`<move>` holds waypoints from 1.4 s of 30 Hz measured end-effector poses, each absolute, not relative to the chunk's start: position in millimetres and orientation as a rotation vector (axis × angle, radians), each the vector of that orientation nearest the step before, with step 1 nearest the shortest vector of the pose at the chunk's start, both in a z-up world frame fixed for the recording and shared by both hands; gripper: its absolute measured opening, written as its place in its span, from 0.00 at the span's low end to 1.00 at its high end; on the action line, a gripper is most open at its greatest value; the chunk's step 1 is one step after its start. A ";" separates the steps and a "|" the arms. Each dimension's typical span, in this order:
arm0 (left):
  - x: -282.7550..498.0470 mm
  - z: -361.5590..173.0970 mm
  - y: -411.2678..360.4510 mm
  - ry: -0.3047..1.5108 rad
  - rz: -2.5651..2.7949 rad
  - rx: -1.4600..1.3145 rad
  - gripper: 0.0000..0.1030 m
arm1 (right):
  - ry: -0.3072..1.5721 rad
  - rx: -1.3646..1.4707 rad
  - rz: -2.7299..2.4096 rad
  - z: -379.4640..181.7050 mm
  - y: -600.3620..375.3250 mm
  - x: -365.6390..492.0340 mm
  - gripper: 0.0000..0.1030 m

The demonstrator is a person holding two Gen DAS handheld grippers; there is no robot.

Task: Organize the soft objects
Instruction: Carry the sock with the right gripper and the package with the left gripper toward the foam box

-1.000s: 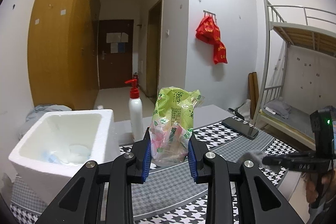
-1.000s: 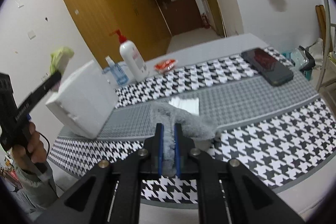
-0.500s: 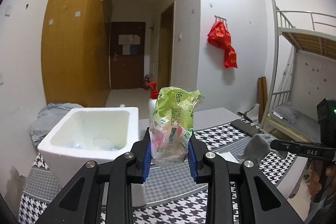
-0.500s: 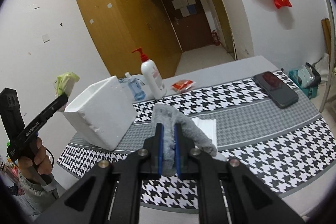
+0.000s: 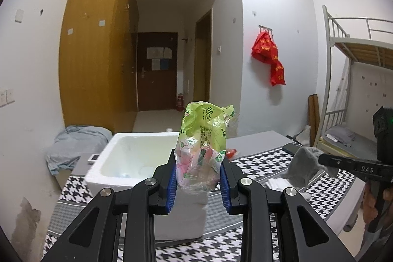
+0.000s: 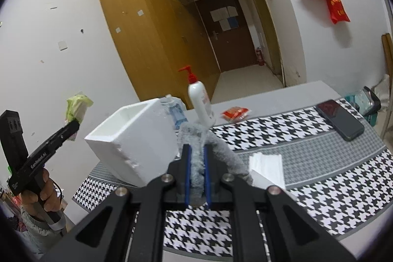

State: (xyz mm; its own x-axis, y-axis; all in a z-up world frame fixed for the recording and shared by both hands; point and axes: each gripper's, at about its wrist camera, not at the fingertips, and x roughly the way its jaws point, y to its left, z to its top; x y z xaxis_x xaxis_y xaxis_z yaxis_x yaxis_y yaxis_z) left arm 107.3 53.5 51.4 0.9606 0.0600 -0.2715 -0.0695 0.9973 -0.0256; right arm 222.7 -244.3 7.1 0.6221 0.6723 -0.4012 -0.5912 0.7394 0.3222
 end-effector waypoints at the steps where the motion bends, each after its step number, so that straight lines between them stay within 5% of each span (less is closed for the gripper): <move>1: 106.0 52.0 56.0 0.274 0.068 -0.035 0.30 | 0.523 0.159 0.732 9.4 -239.5 220.3 0.12; 42: 65.8 62.1 145.6 0.221 0.262 -0.086 0.30 | 0.419 0.003 0.962 78.9 -81.5 212.6 0.12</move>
State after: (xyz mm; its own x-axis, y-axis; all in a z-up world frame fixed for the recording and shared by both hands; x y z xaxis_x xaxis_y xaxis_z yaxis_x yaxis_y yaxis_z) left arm 65.8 145.6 62.1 0.9418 0.2476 -0.2273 -0.2663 0.9623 -0.0554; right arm 212.6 -81.5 78.9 0.4977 0.7958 -0.3450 -0.7946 0.5778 0.1865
